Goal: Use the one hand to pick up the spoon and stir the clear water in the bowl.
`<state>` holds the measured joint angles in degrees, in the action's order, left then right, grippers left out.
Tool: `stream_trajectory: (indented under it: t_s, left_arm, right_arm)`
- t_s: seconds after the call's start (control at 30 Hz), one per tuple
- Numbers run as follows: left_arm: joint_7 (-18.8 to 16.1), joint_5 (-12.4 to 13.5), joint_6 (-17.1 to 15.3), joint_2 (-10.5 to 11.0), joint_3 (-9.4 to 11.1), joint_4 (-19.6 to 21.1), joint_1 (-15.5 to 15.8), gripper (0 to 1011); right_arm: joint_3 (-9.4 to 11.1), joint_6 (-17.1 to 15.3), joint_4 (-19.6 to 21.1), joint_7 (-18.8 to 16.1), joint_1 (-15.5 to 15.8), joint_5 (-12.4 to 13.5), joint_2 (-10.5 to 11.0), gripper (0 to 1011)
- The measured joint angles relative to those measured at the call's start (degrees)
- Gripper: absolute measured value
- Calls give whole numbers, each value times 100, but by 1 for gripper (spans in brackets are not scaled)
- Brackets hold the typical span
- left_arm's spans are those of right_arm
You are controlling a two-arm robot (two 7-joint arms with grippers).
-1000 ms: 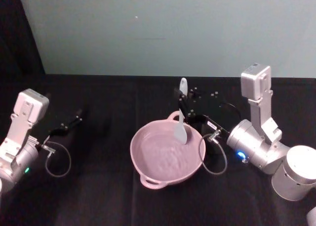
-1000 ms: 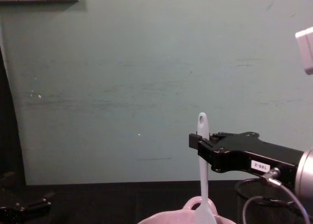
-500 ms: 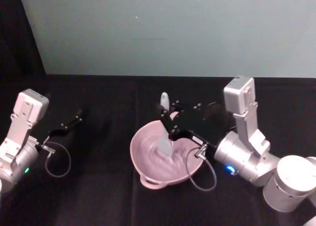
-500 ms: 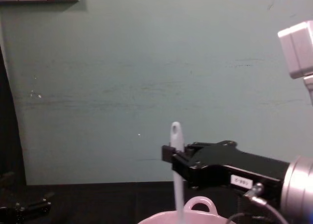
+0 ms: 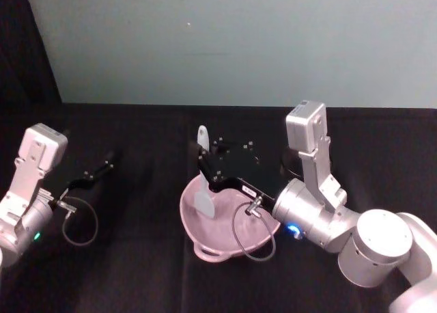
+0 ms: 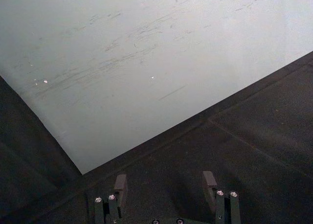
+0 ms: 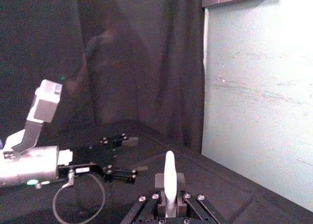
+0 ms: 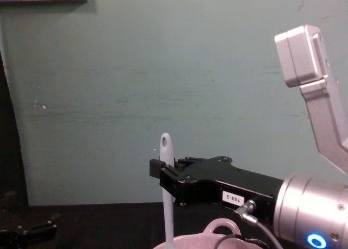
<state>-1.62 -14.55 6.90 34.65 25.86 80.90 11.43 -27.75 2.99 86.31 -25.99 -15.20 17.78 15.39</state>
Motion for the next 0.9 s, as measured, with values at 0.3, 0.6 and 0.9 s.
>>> stream_trajectory:
  t_s: [0.3, 0.6, 0.9]
  left_arm:
    - [0, 0, 0, 0, 0, 0, 0, 1005]
    - [0, 0, 0, 0, 0, 0, 0, 1005]
    - [0, 0, 0, 0, 0, 0, 0, 1005]
  right_arm:
    - [131, 84, -465, 83, -272, 110, -145, 120]
    - [399, 86, -503, 201, -277, 147, 34, 120]
    - [573, -7, -233, 214, -85, 174, 288, 120]
